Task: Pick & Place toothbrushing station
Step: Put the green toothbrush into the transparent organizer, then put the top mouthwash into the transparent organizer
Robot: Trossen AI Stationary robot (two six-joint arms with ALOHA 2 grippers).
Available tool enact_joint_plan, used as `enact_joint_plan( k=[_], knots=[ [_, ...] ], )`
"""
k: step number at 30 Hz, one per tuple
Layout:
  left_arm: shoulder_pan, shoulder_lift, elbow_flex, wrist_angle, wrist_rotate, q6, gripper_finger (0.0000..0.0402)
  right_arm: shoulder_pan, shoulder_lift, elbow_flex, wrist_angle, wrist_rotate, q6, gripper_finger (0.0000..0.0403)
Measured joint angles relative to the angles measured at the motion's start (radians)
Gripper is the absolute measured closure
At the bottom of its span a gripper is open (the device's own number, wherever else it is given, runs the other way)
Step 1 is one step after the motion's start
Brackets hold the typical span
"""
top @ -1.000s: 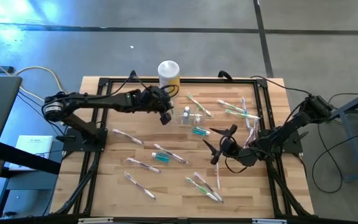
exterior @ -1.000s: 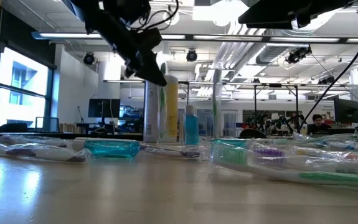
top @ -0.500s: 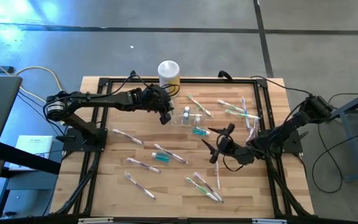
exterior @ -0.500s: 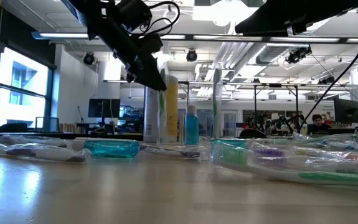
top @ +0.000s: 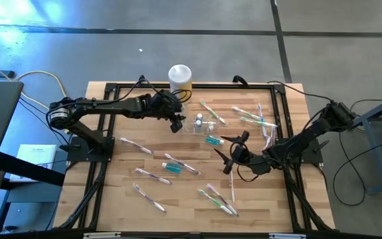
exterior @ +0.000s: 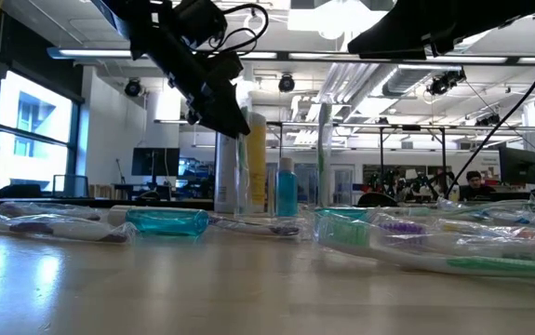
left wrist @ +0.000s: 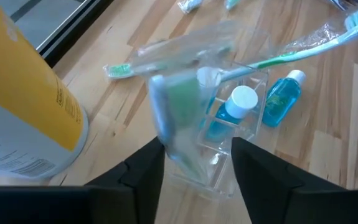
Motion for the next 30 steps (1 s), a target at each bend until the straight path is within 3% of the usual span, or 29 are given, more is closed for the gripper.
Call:
enact_joint_plan(
  k=[10, 30],
  knots=[
    [0.000, -0.012, 0.000, 0.006, 0.000, 0.001, 0.0217, 0.000, 0.000, 0.000, -0.005, 0.000, 0.000, 0.0147],
    [0.000, -0.161, 0.000, -0.014, -0.029, 0.012, 0.0217, 0.000, 0.000, 0.000, -0.011, 0.000, -0.001, 0.0147]
  ],
)
